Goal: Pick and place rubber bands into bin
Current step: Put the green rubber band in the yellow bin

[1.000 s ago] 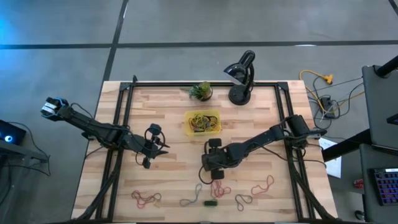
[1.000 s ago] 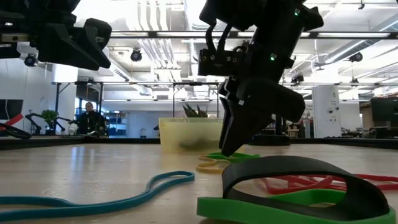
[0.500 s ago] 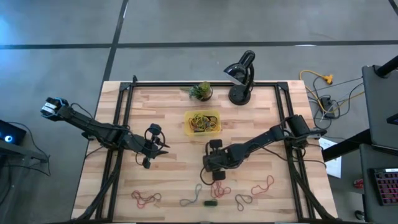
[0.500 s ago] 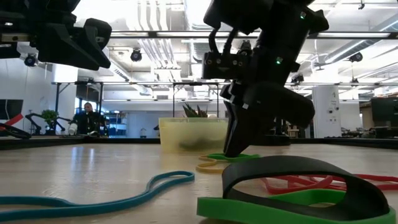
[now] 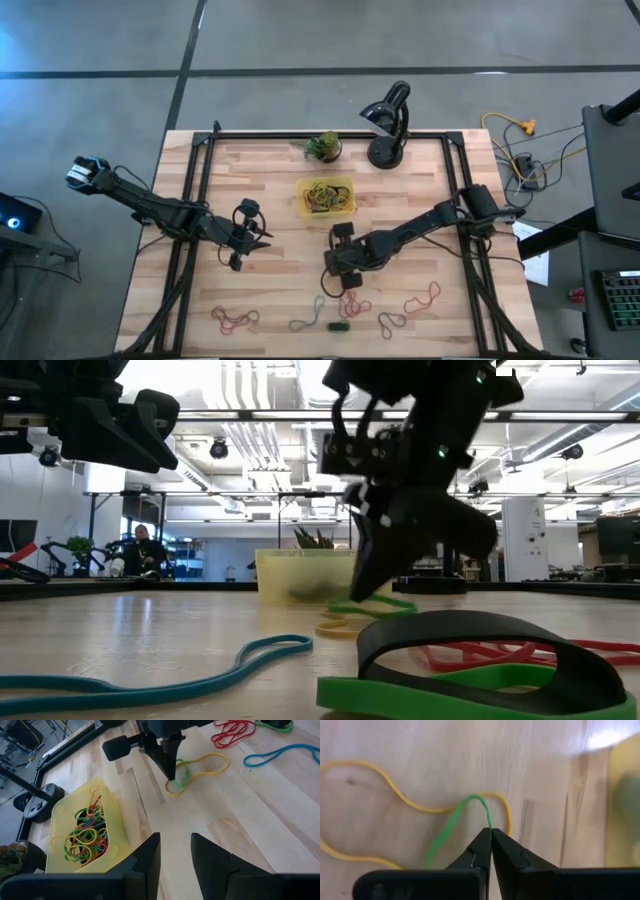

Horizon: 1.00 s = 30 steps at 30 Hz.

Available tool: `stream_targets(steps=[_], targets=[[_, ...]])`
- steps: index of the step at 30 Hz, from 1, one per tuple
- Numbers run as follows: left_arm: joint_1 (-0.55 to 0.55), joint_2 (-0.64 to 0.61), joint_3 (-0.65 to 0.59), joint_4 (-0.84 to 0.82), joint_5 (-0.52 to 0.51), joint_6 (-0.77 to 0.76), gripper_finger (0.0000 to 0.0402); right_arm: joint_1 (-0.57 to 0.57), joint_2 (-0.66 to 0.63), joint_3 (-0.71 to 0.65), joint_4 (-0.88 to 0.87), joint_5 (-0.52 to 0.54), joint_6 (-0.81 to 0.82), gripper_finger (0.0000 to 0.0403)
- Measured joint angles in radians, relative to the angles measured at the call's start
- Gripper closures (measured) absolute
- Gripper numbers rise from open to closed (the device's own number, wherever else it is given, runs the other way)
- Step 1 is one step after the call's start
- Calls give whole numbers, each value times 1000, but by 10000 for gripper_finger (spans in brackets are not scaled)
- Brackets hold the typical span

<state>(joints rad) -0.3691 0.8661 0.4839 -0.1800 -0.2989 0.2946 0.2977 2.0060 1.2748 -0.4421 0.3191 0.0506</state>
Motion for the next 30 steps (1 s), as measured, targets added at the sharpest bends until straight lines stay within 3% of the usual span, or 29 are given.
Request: stream_targets(steps=[11,26,30], targets=[[0,0,0,0,0,0,310,10,-6,107,-90,11,-92,394],[0,0,0,18,0,10,310,-38,-132,156,-153,433,-215,394],[0,0,0,22,0,19,310,-99,-137,156,-146,484,-238,394]])
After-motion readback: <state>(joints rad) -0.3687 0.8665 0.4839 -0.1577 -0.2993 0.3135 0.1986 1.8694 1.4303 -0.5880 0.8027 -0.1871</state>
